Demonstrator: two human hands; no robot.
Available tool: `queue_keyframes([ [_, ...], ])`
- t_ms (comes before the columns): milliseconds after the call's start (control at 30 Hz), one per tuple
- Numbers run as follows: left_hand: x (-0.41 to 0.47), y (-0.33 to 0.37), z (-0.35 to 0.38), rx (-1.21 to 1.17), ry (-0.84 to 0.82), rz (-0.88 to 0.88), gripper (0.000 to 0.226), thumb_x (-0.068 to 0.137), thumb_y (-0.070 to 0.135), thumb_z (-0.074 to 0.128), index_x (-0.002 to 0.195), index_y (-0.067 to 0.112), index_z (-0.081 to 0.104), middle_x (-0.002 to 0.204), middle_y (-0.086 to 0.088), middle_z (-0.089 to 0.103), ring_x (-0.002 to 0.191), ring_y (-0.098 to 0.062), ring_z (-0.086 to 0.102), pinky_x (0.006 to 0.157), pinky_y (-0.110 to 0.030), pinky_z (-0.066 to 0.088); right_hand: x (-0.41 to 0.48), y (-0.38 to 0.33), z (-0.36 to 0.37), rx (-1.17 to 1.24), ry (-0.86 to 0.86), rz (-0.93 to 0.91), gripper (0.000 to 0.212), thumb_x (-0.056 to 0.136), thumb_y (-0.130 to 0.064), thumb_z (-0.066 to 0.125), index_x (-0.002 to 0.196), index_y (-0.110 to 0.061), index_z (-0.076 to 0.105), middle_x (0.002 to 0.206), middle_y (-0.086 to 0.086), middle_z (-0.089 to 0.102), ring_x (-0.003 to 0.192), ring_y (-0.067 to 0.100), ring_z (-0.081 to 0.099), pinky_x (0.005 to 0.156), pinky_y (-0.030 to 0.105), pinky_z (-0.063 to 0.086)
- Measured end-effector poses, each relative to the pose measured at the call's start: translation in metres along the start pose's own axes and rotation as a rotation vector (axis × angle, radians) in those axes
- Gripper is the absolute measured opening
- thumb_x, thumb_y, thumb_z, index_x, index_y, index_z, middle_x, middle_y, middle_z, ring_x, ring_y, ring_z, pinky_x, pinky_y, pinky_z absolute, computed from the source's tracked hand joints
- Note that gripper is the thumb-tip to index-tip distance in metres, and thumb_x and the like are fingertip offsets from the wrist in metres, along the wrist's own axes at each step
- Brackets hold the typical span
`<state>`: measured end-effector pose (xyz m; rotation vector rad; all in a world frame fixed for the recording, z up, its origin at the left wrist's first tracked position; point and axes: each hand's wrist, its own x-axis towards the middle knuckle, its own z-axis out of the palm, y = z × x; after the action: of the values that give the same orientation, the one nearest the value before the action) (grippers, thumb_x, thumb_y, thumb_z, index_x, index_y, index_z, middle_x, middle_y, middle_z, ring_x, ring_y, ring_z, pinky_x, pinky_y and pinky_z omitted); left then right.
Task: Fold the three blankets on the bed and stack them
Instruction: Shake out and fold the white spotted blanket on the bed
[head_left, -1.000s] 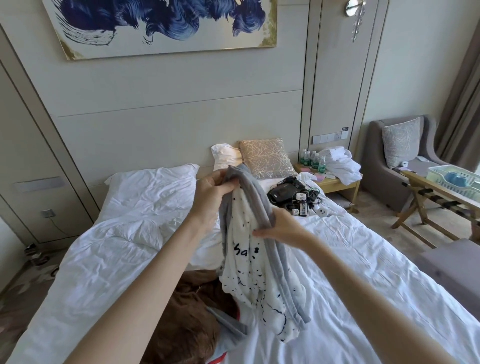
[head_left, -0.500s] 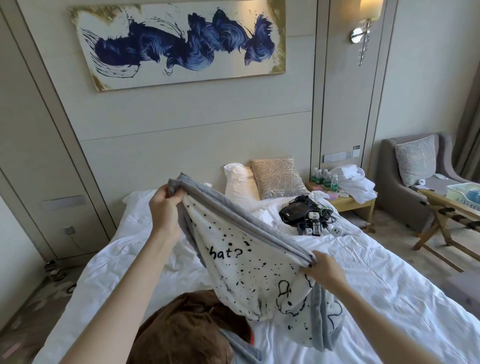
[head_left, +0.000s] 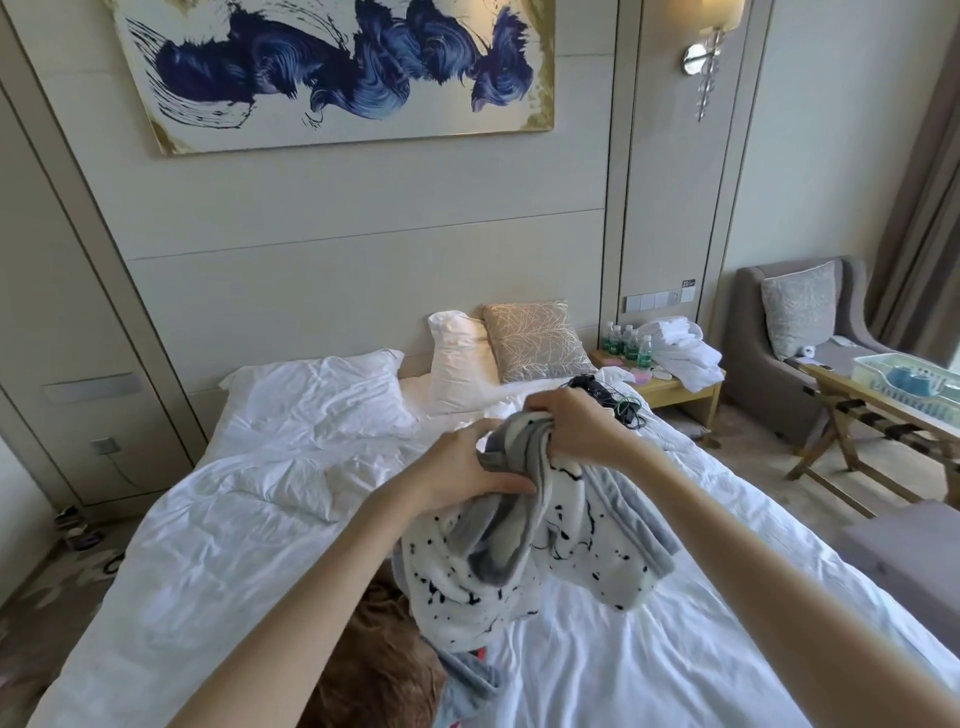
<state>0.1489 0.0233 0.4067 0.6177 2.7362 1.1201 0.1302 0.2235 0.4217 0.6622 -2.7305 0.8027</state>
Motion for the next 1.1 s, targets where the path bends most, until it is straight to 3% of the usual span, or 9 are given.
queue_keyframes([
  [100, 0.003, 0.000, 0.003, 0.124, 0.111, 0.029, 0.030, 0.067, 0.049, 0.072, 0.078, 0.022, 0.069, 0.078, 0.002, 0.070, 0.077, -0.016, 0.066, 0.068, -0.035, 0.054, -0.001, -0.011, -0.009, 0.105, -0.007, -0.021, 0.026, 0.070, 0.007, 0.059, 0.070, -0.018, 0.057, 0.060, -0.011, 0.054, 0.056, 0.008, 0.048, 0.051, 0.022, 0.037],
  [200, -0.001, -0.002, -0.001, 0.112, 0.346, 0.042, 0.029, 0.067, 0.050, 0.061, 0.053, 0.027, 0.051, 0.054, 0.010, 0.055, 0.054, -0.007, 0.051, 0.051, -0.027, 0.035, -0.010, -0.008, -0.010, 0.348, -0.117, 0.067, 0.017, 0.071, -0.007, 0.078, 0.072, -0.014, 0.062, 0.061, -0.010, 0.058, 0.056, 0.004, 0.049, 0.055, 0.018, 0.037],
  [300, 0.000, 0.000, -0.005, 0.019, 0.513, -0.007, 0.029, 0.067, 0.045, 0.058, 0.050, 0.024, 0.047, 0.051, 0.007, 0.054, 0.056, -0.018, 0.053, 0.051, -0.027, 0.033, -0.023, 0.006, -0.003, 0.529, -0.261, 0.218, 0.020, 0.072, -0.024, 0.084, 0.080, -0.014, 0.070, 0.074, -0.005, 0.071, 0.066, 0.006, 0.062, 0.062, 0.018, 0.047],
  [400, 0.003, -0.018, -0.023, -0.152, 0.722, -0.140, 0.035, 0.081, 0.026, 0.062, 0.050, 0.021, 0.048, 0.070, -0.017, 0.067, 0.079, -0.038, 0.062, 0.063, -0.032, 0.037, -0.041, 0.031, 0.007, 0.545, -0.342, 0.324, 0.024, 0.069, -0.030, 0.085, 0.079, -0.014, 0.071, 0.078, 0.003, 0.072, 0.072, 0.018, 0.067, 0.062, 0.025, 0.051],
  [533, -0.001, -0.047, -0.050, -0.234, 0.820, -0.262, 0.038, 0.087, 0.013, 0.059, 0.052, 0.017, 0.046, 0.056, -0.002, 0.051, 0.067, -0.025, 0.049, 0.064, -0.032, 0.036, -0.056, 0.055, 0.010, 0.659, -0.352, 0.433, 0.009, 0.076, -0.023, 0.081, 0.074, -0.017, 0.074, 0.078, 0.005, 0.073, 0.073, 0.017, 0.069, 0.062, 0.023, 0.054],
  [633, -0.002, -0.057, -0.054, -0.202, 0.861, -0.308, 0.036, 0.088, 0.015, 0.058, 0.054, 0.017, 0.047, 0.060, -0.003, 0.051, 0.067, -0.024, 0.047, 0.064, -0.033, 0.038, -0.052, 0.060, 0.013, 0.502, -0.383, 0.483, 0.029, 0.072, -0.016, 0.082, 0.090, 0.004, 0.069, 0.089, 0.016, 0.070, 0.082, 0.027, 0.066, 0.077, 0.036, 0.051],
  [733, -0.006, -0.069, -0.056, -0.188, 0.894, -0.344, 0.034, 0.089, 0.016, 0.057, 0.057, 0.015, 0.048, 0.062, -0.005, 0.053, 0.069, -0.027, 0.050, 0.060, -0.032, 0.036, -0.053, 0.069, 0.018, 0.382, -0.332, 0.533, 0.018, 0.069, -0.006, 0.080, 0.067, -0.006, 0.062, 0.070, 0.006, 0.064, 0.071, 0.024, 0.059, 0.062, 0.027, 0.045],
  [967, -0.020, -0.100, -0.045, 0.054, 0.781, -0.405, 0.025, 0.087, 0.023, 0.060, 0.064, 0.012, 0.057, 0.065, -0.004, 0.059, 0.065, -0.026, 0.052, 0.052, -0.031, 0.032, -0.064, 0.089, 0.035, -0.438, 0.287, 0.621, 0.008, 0.083, -0.005, 0.053, 0.079, -0.011, 0.053, 0.076, 0.008, 0.061, 0.069, 0.028, 0.058, 0.053, 0.029, 0.030],
  [1100, -0.025, -0.128, -0.040, 0.148, 0.728, -0.458, 0.025, 0.090, 0.025, 0.060, 0.072, 0.008, 0.061, 0.064, -0.004, 0.056, 0.065, -0.028, 0.052, 0.055, -0.033, 0.036, -0.070, 0.108, 0.036, -0.160, -0.014, 0.797, 0.009, 0.080, -0.002, 0.056, 0.084, -0.007, 0.062, 0.081, 0.008, 0.060, 0.080, 0.026, 0.058, 0.062, 0.031, 0.046],
])
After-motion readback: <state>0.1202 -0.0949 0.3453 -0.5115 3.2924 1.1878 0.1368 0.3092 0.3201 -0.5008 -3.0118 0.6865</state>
